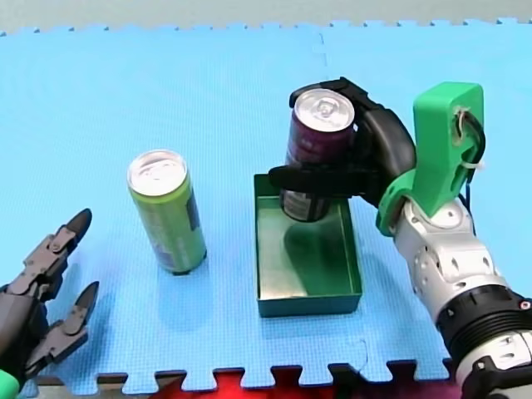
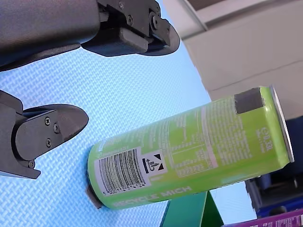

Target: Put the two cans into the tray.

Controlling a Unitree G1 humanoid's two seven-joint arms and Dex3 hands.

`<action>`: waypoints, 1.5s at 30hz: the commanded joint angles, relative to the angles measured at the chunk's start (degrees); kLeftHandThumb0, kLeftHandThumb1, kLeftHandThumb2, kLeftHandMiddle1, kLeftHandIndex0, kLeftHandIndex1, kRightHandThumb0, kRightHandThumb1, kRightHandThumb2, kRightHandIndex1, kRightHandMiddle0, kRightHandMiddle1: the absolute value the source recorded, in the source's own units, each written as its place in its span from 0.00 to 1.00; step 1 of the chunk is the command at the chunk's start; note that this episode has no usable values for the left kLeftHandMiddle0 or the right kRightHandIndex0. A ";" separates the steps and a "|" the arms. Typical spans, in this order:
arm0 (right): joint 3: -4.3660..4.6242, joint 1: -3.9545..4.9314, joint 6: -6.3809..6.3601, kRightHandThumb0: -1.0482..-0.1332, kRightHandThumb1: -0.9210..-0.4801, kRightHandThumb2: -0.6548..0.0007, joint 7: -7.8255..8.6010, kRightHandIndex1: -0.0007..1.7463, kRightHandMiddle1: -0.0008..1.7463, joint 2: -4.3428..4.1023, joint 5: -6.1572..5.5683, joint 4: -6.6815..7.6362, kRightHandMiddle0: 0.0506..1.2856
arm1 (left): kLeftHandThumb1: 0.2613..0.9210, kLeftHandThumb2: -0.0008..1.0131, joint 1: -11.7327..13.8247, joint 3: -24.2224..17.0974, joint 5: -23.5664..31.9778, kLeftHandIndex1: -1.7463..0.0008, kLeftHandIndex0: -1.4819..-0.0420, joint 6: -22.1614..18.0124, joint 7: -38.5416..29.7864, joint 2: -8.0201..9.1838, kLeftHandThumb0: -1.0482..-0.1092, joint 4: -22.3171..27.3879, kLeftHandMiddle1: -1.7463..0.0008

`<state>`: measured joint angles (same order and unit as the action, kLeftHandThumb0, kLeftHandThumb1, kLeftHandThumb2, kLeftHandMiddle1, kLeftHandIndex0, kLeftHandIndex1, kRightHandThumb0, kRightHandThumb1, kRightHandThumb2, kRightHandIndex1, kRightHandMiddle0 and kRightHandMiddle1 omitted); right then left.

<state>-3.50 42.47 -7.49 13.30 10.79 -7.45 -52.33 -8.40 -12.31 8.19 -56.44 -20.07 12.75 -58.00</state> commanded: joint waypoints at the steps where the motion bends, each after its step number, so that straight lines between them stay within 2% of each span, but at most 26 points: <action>1: -0.17 0.15 -0.80 0.56 0.31 1.00 0.06 1.00 1.00 -0.12 -0.11 0.13 0.43 | 1.00 0.63 0.16 -0.41 0.50 0.99 0.80 -0.29 -0.26 0.60 0.00 -0.18 1.00; 6: -0.53 0.06 -0.68 0.57 0.31 1.00 0.11 1.00 1.00 -0.28 -0.29 -0.08 0.42 | 1.00 0.63 0.13 -0.95 1.17 0.99 0.80 -0.32 -1.22 0.86 0.00 -0.62 1.00; 10: -0.85 0.07 -0.93 0.58 0.31 1.00 0.09 1.00 1.00 -0.42 -0.30 -1.01 0.42 | 1.00 0.64 -0.09 -1.36 2.21 0.99 0.80 -0.59 -2.72 0.87 0.00 -1.10 1.00; 15: -1.44 0.16 -1.31 0.61 0.31 1.00 0.87 1.00 1.00 -0.76 -0.63 -2.13 0.41 | 1.00 0.64 -0.21 -1.81 2.71 1.00 0.80 -1.35 -3.78 0.86 0.00 -1.71 1.00; 24: -2.17 0.77 -1.27 0.65 0.30 1.00 1.02 1.00 1.00 -1.04 -0.77 -3.24 0.40 | 1.00 0.64 -0.45 -2.37 2.83 1.00 0.80 -2.05 -4.75 0.91 0.00 -2.29 1.00; 33: -2.10 0.75 -2.26 0.66 0.30 1.00 0.57 1.00 1.00 -1.42 0.03 -4.35 0.39 | 1.00 0.65 -0.15 -2.33 2.47 1.00 0.80 -2.52 -4.62 1.07 0.00 -1.81 1.00; 40: -2.38 0.91 -2.14 0.68 0.30 1.00 0.37 1.00 1.00 -1.51 -0.01 -5.03 0.39 | 1.00 0.66 -0.20 -2.24 2.37 1.00 0.80 -2.58 -4.61 1.10 0.00 -1.74 1.00; 45: -2.20 0.49 -2.71 0.68 0.30 1.00 -0.10 1.00 1.00 -1.45 0.36 -5.09 0.39 | 1.00 0.67 -0.17 -2.13 2.01 1.00 0.80 -3.20 -4.32 1.11 0.00 -1.75 1.00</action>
<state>-5.69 42.58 -9.28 13.30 9.49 -7.07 -57.56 -8.62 -14.42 10.29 -59.24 -24.60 13.53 -59.81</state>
